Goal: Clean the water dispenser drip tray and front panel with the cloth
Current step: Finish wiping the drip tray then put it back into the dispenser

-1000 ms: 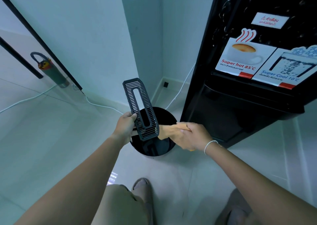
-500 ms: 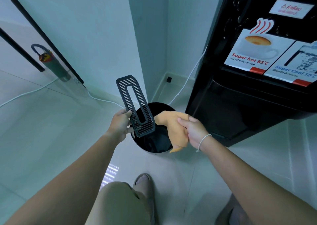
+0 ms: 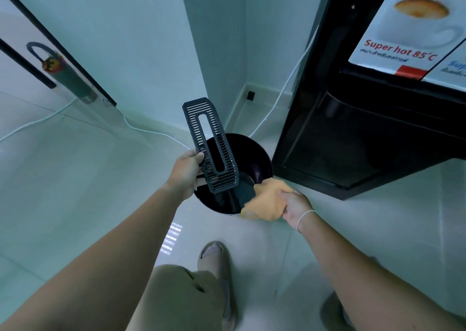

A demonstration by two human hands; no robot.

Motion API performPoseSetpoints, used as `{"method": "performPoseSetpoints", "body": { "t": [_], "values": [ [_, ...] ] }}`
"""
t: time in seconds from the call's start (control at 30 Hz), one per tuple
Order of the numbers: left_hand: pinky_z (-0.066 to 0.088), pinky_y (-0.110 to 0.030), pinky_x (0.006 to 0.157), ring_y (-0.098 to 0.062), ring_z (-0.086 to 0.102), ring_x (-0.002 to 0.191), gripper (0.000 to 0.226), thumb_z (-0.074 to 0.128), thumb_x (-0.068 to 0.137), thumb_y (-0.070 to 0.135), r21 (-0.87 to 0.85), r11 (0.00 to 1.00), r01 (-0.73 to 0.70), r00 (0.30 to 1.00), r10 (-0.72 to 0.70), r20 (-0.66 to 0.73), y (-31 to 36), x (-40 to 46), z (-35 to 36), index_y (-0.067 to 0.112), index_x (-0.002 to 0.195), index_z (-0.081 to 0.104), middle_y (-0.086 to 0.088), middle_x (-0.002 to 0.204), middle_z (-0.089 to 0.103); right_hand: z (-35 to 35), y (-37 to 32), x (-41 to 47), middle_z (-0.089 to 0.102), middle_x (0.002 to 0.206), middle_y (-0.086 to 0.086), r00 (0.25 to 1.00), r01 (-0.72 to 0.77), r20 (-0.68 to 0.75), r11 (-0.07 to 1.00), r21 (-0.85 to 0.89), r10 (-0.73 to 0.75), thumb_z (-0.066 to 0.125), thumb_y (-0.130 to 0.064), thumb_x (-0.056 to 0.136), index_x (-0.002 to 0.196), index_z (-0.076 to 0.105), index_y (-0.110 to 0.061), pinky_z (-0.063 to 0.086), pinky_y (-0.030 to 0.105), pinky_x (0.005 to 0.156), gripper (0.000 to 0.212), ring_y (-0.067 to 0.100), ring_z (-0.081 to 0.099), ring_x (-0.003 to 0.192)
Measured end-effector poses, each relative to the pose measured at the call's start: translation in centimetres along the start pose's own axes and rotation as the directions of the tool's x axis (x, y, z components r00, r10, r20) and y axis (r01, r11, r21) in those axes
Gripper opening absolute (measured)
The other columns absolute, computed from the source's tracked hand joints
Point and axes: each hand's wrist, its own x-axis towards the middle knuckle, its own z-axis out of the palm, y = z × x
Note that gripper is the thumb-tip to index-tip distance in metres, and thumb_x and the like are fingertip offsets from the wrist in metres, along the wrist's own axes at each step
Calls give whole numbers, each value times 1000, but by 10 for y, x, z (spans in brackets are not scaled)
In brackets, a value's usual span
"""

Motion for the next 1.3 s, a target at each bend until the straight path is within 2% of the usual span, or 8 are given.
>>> {"method": "performPoseSetpoints", "body": {
  "t": [0.1,0.33,0.57,0.67,0.77,1.07,1.2,1.3],
  "values": [
    [53,-35,63,-18,61,69,31,32,101,11,-8,1000,6,1000,-6,18,-4,3,6,18,85,57,-2,78,62,5,-2,2,56,128,13,993,-13,114,998,54,7,47,-6,94,128,49,-8,45,43,93,34,26,54,111],
    [55,-40,72,-21,62,73,31,32,101,10,4,1000,21,999,-21,49,-7,7,12,17,88,59,-3,82,63,-18,19,15,58,122,15,995,-28,-96,983,-184,11,50,-10,92,124,48,-10,47,40,81,32,29,57,99],
    [54,-38,69,-19,63,75,31,33,101,13,64,998,23,994,-30,101,-1,-7,23,20,91,61,-1,83,66,-29,0,-3,49,138,9,984,80,-118,915,-395,-137,59,-21,87,134,43,-15,40,46,105,51,30,50,122],
    [54,-36,70,-18,61,74,30,33,102,15,145,989,2,987,-25,156,11,-25,29,20,93,62,-1,85,64,-21,-25,-31,58,126,12,979,171,-36,911,-375,-199,56,-16,89,125,54,-13,47,42,97,36,31,56,113],
    [54,-37,75,-17,60,74,29,33,102,15,237,971,-31,977,-21,214,29,-49,30,19,96,61,-1,84,63,-6,-52,-69,64,114,13,954,300,99,895,-331,-284,51,-12,91,120,58,-11,49,27,67,30,24,57,90],
    [51,-25,61,-17,57,73,27,36,100,11,417,898,-142,935,-16,354,91,-119,24,17,96,62,-1,84,61,15,-129,-168,54,127,8,858,480,252,874,-80,-448,47,-34,95,140,37,-17,53,37,83,49,30,57,113],
    [52,-23,59,-15,56,71,26,40,98,11,476,866,-151,909,-67,411,110,-136,37,13,117,58,-3,96,60,-1,-156,-199,63,107,9,843,496,255,868,-30,-473,49,-30,94,124,51,-16,54,39,80,33,27,63,92],
    [51,-22,64,-12,59,69,26,38,99,11,514,838,-182,874,-101,475,121,-147,57,20,98,63,1,87,63,-23,-172,-218,64,89,6,821,538,251,842,-38,-513,51,-22,93,108,58,-15,53,31,63,18,21,63,73]
  ]
}}
